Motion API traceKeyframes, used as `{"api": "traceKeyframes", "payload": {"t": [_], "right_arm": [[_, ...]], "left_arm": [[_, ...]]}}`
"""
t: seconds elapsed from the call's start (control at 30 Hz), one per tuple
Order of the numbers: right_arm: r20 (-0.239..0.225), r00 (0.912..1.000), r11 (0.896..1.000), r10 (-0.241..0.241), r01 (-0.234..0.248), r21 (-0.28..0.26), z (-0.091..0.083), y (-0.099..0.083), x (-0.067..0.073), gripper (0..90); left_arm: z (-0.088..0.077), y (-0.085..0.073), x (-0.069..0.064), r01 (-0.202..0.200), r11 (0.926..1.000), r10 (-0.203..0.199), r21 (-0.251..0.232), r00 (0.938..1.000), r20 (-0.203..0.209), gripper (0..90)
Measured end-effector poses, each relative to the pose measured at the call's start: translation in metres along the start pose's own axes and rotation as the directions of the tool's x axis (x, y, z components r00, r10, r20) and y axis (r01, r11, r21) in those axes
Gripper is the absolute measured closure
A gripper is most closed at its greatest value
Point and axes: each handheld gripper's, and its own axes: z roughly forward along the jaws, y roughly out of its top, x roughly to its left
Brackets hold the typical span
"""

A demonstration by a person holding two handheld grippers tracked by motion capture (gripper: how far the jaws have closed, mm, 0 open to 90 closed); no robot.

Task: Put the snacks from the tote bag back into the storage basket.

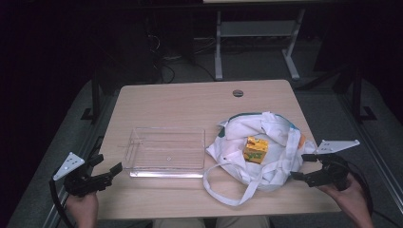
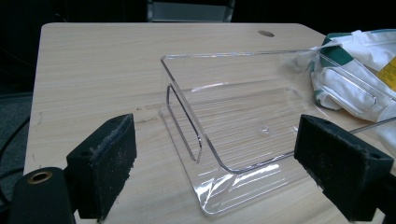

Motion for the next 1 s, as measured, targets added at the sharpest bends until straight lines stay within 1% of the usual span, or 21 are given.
{"api": "traceKeyframes", "payload": {"t": [0.13,0.2,0.23,0.3,0.33,0.37,0.43,0.47,0.6,0.63,0.77,1.0], "right_arm": [[-0.002,1.0,1.0,-0.006,0.006,0.006,0.0,0.001,0.001,13.3],[0.0,1.0,1.0,-0.009,0.009,0.009,0.0,0.003,0.002,13.3],[-0.004,0.9999,1.0,-0.01,0.01,0.017,0.0,0.004,0.003,13.5],[-0.009,0.9996,0.999,-0.028,0.028,0.024,0.001,0.005,0.003,14.2],[-0.015,0.9997,0.999,-0.021,0.022,0.029,0.002,0.006,0.004,14.2],[-0.016,0.9996,0.999,-0.024,0.025,0.038,0.003,0.008,0.005,14.2],[-0.027,0.9988,0.998,-0.042,0.043,0.049,0.003,0.015,0.005,14.2],[-0.027,0.9988,0.998,-0.042,0.043,0.049,0.003,0.015,0.005,14.2],[-0.033,0.997,0.996,-0.07,0.072,0.052,0.003,0.025,0.005,14.6],[-0.028,0.9966,0.996,-0.077,0.079,0.052,0.003,0.027,0.004,14.6],[-0.036,0.9964,0.996,-0.076,0.078,0.051,0.003,0.032,0.005,14.6],[-0.028,0.9935,0.992,-0.11,0.112,0.055,0.002,0.047,0.007,14.2]], "left_arm": [[-0.001,0.0,0.0,0.0,1.0,0.0,-0.003,1.0,-0.001,12.6],[-0.001,0.0,0.0,-0.007,1.0,0.007,-0.002,1.0,0.001,12.6],[-0.001,0.0,0.0,-0.006,1.0,0.006,0.0,1.0,0.0,12.6],[-0.001,0.0,-0.001,-0.005,1.0,0.005,-0.001,1.0,0.001,12.6],[-0.001,0.0,-0.001,-0.005,1.0,0.005,-0.001,1.0,-0.001,12.6],[-0.001,0.0,-0.001,-0.003,1.0,0.003,-0.001,1.0,-0.001,12.6],[-0.001,0.0,-0.001,-0.001,1.0,0.001,-0.006,1.0,-0.004,12.6],[-0.001,0.0,-0.001,0.0,1.0,0.0,-0.006,1.0,-0.005,12.6],[0.0,0.0,-0.001,-0.005,1.0,0.005,0.0,1.0,-0.006,12.6],[0.0,0.0,-0.001,-0.006,1.0,0.006,0.0,1.0,-0.005,12.6],[-0.001,0.0,-0.001,-0.007,1.0,0.007,0.0,1.0,-0.005,12.6],[-0.001,0.0,-0.001,-0.007,1.0,0.007,0.001,1.0,-0.006,12.6]]}}
